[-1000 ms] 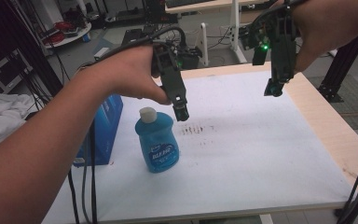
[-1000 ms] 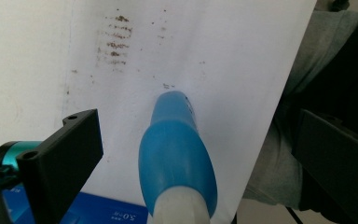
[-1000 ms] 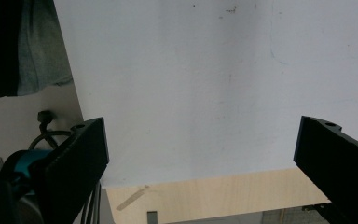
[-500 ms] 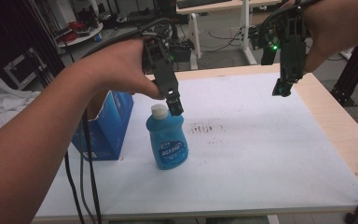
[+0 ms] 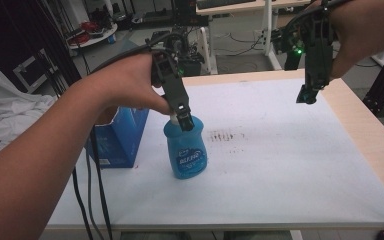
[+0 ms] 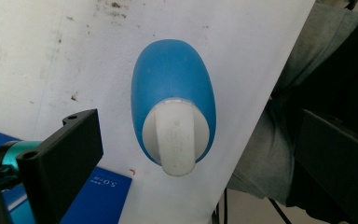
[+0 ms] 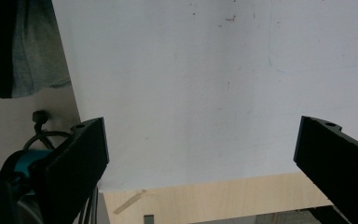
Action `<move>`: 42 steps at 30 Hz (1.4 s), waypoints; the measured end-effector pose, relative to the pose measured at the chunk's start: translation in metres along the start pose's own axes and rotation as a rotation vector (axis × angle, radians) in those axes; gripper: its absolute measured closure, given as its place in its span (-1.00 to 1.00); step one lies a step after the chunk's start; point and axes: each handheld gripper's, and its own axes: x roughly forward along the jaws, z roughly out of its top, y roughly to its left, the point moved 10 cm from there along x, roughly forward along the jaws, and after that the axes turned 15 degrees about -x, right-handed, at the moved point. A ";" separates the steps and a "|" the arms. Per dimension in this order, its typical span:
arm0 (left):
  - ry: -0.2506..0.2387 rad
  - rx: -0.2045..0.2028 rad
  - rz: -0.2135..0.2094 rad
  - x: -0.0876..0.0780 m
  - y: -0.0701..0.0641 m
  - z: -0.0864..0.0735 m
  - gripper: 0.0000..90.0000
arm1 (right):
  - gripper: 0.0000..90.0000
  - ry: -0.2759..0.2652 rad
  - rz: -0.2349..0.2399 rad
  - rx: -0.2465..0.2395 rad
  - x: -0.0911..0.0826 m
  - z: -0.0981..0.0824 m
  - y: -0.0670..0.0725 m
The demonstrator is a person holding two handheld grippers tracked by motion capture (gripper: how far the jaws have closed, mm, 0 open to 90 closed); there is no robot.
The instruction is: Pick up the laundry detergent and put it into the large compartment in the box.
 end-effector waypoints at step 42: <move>0.044 0.007 0.030 0.057 0.009 -0.002 -0.92 | -0.95 0.010 0.012 0.004 0.008 0.003 -0.003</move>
